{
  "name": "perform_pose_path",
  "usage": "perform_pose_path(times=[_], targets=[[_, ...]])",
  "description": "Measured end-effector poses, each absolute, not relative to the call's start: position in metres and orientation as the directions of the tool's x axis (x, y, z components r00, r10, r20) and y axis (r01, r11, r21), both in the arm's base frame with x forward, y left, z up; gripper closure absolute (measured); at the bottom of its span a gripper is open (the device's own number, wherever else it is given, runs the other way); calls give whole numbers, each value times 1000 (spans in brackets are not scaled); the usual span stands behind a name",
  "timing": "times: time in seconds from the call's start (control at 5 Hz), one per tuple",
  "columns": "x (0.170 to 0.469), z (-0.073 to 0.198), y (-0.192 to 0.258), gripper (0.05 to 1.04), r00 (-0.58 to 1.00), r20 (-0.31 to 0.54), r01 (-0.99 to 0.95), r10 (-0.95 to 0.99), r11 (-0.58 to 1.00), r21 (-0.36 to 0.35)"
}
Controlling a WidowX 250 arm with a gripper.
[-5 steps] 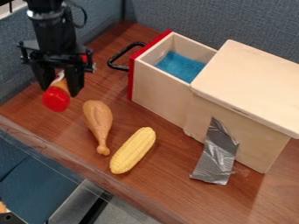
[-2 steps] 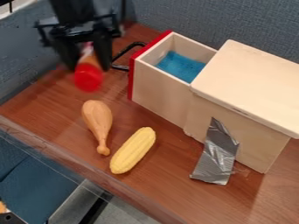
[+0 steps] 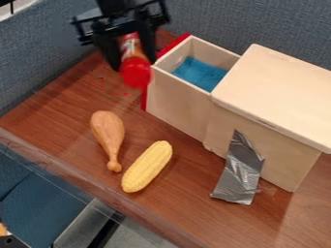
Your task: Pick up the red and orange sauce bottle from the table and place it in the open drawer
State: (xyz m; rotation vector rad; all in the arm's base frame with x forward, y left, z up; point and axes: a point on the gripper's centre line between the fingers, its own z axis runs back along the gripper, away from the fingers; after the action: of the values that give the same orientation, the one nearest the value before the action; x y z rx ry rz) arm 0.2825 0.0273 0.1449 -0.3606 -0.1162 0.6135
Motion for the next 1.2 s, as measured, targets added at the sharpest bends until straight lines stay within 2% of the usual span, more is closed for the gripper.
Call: perform_pose_path(times=[0.6, 1.0, 1.2], targets=[[334, 161, 7, 478, 680, -37, -657, 732, 586, -475], [378, 165, -23, 478, 718, 13, -617, 696, 645, -450], [388, 152, -39, 478, 741, 18, -604, 672, 678, -419]])
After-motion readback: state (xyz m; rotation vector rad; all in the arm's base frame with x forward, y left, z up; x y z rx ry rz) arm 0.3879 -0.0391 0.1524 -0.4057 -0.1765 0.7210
